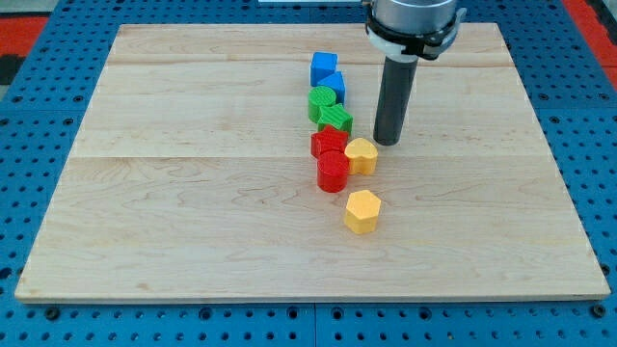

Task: Slide the yellow heart a bit down

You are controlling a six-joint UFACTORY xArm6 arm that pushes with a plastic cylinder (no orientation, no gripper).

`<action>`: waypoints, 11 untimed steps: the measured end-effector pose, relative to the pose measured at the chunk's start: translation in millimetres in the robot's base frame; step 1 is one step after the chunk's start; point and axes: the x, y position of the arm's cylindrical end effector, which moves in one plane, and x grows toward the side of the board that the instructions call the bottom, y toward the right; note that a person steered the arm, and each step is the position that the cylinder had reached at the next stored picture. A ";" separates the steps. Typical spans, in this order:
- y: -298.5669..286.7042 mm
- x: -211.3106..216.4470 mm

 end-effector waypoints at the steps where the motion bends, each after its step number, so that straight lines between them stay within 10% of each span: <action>1: -0.1 15.8; 5: -31.9 -36.8; 11: -33.2 47.0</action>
